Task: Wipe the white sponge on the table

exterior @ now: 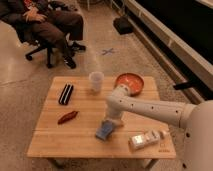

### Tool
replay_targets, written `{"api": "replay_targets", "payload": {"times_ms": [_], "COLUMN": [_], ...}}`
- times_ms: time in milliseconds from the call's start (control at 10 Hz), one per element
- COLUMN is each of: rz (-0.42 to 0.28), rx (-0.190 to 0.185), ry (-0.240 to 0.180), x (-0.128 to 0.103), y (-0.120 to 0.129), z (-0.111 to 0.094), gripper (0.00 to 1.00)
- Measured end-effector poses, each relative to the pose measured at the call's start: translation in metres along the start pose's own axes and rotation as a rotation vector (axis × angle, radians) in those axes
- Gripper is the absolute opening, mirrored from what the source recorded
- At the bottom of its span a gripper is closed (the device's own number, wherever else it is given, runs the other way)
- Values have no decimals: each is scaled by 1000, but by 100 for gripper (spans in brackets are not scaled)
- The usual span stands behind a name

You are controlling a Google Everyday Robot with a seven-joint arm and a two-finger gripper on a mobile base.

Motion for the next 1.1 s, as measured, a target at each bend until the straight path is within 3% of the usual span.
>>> {"api": "replay_targets", "payload": {"times_ms": [800,1100], "rz": [-14,-9], "rx": [-2,-5], "ry": [7,9], "x": [8,9], "y": [-4,0], "z": [-3,-4], "gripper": [58,32]}}
